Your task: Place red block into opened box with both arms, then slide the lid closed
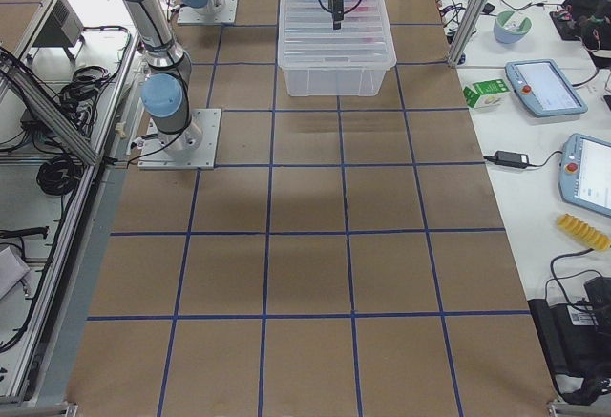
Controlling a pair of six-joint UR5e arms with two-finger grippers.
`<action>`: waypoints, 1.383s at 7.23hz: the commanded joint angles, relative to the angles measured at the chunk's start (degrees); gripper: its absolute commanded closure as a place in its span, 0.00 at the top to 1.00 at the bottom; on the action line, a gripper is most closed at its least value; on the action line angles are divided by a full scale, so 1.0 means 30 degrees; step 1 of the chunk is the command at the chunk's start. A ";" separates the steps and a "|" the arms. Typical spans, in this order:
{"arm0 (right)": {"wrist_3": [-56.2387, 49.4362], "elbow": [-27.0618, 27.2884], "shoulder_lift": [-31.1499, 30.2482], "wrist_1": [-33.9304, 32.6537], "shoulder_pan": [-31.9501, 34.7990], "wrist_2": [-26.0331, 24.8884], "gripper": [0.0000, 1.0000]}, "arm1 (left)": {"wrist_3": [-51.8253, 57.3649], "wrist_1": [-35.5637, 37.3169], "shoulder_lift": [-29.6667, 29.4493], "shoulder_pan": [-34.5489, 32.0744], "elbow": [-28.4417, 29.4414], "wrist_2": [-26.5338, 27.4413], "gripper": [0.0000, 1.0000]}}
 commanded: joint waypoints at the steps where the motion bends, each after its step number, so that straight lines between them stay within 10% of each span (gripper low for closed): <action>1: 0.0000 -0.0018 0.0000 0.0000 0.0000 -0.0012 1.00 | 0.0000 0.0004 0.0004 0.0000 -0.0071 0.0055 1.00; 7: 0.0030 0.1468 0.2390 -0.2211 -0.0703 -0.0276 1.00 | 0.0146 0.0033 -0.0344 0.0116 -0.0160 0.0113 1.00; 10: -0.0322 0.2907 0.3603 -0.4072 -0.0994 -0.0334 1.00 | 0.3555 0.0092 -0.0872 0.4700 -0.0361 -0.0933 1.00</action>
